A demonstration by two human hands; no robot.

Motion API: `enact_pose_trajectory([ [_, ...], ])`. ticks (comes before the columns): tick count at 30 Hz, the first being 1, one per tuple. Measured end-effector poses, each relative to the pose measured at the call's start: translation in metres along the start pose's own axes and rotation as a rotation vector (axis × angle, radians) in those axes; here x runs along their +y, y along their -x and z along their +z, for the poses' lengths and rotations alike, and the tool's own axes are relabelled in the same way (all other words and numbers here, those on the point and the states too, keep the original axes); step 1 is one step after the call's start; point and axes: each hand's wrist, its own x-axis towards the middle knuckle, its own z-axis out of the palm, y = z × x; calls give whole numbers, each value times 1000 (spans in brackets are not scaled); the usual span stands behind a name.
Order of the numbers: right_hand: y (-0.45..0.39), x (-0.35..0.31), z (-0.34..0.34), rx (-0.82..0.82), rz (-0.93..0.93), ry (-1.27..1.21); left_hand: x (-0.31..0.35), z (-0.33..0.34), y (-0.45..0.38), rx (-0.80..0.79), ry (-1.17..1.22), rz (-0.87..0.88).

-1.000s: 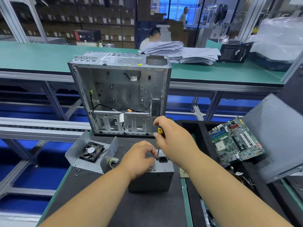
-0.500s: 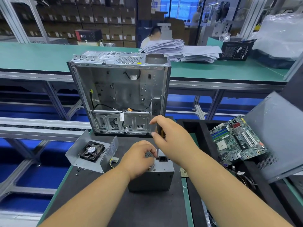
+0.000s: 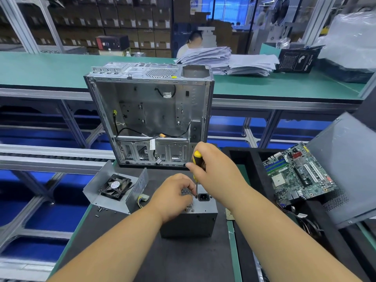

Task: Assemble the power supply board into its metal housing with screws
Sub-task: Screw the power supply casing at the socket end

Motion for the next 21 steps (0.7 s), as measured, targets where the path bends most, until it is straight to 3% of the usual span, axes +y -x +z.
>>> enact_pose_trajectory([
  [7, 0, 6, -9, -155, 72, -179, 2, 0, 1, 6, -1, -4],
  [16, 0, 11, -1, -8, 40, 37, 1, 1, 1, 5, -2, -4],
  [21, 2, 10, -6, -155, 47, -222, 2, 0, 0, 5, -21, 9],
])
